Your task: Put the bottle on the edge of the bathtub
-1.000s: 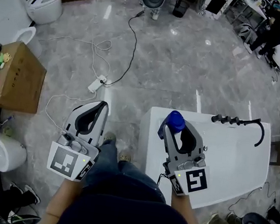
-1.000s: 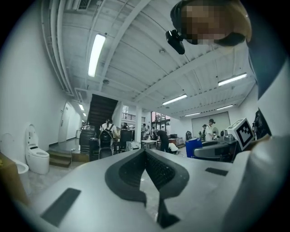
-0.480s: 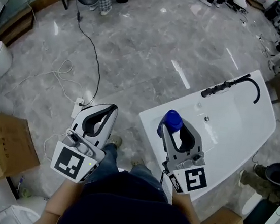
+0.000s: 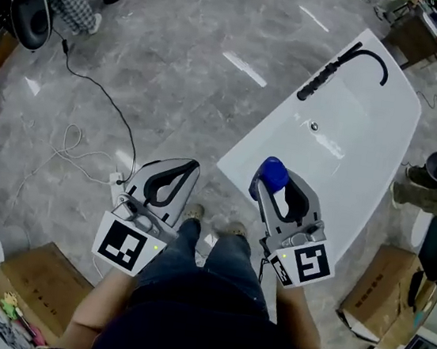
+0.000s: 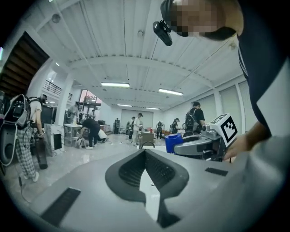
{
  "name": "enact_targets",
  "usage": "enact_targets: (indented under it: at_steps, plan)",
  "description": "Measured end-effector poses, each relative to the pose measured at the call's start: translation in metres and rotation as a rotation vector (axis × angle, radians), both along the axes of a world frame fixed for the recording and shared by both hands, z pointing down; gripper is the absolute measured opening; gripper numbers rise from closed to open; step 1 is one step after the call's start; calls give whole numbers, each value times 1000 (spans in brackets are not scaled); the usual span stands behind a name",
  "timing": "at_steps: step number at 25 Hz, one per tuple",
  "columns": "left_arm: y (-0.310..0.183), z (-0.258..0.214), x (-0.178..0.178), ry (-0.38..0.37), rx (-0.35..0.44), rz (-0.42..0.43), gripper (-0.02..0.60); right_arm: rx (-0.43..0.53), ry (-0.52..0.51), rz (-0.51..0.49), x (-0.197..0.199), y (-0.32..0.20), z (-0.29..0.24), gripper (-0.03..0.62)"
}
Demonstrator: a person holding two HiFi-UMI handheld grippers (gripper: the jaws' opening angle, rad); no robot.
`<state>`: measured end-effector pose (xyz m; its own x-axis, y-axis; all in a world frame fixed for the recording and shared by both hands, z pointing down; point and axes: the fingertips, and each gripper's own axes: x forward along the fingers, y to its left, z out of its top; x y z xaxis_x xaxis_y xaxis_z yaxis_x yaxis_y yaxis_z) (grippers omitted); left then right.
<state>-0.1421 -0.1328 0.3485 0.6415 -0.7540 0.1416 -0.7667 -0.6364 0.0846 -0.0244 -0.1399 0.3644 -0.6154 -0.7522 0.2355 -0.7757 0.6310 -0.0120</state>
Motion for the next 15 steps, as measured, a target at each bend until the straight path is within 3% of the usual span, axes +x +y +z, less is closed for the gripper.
enact_targets:
  at_steps: [9,15]
  plan:
    - [-2,54,25,-27,-89,151,23,-114,44,100,14,7,59,160]
    - [-7,102,43,-49,-147,186,23,-190,69,113,24,3,118,158]
